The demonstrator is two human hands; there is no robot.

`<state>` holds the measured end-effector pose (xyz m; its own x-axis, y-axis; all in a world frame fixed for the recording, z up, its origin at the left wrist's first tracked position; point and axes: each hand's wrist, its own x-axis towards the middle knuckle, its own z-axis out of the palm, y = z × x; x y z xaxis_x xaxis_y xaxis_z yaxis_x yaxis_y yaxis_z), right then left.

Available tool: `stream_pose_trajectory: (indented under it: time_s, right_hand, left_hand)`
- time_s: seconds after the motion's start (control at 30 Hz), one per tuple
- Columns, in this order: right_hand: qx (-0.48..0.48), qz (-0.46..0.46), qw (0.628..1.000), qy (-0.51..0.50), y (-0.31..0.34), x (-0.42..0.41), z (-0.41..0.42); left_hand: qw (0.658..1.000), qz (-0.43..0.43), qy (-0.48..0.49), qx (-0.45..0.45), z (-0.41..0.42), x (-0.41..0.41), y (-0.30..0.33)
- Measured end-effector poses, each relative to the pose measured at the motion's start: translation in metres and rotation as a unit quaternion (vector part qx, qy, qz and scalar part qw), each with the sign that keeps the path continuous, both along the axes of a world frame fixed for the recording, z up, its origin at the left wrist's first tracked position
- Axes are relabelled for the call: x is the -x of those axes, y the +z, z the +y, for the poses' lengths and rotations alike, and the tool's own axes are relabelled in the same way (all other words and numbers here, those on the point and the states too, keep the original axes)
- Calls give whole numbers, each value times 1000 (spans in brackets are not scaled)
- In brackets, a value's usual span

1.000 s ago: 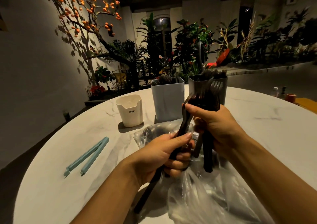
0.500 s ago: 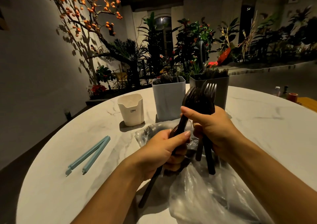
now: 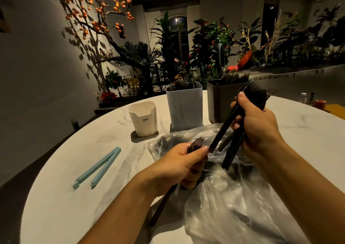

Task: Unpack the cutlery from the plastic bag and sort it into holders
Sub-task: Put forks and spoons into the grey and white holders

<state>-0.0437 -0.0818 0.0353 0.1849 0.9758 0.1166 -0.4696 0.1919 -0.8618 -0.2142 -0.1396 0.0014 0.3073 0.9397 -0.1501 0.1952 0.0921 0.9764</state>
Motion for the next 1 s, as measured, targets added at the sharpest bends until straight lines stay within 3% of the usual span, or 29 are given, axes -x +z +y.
stream_pose_trajectory:
  time_s: [0.1,0.2,0.33,0.7,0.77,0.9,1.0]
  right_hand:
    - [-3,5,1000,18,2,-1,0]
    - [-22,3,996,89,1,5,-5]
    - [-58,-69,985,148,0,14,-17]
    - [-90,-269,935,213,-6,25,-28]
    - [-106,-299,918,237,-4,29,-33]
    - [-148,-347,888,261,-3,39,-41]
    - [-138,-382,873,268,-5,43,-41]
  left_hand:
    - [998,-56,18,4,2,1,0]
    - [983,-180,26,2,6,4,2]
    - [959,-281,39,-14,8,5,3]
    - [947,-286,128,-77,10,7,5]
    - [929,-319,165,-86,11,8,7]
    - [859,-432,264,-74,14,8,13]
    - [837,-443,311,-75,18,11,11]
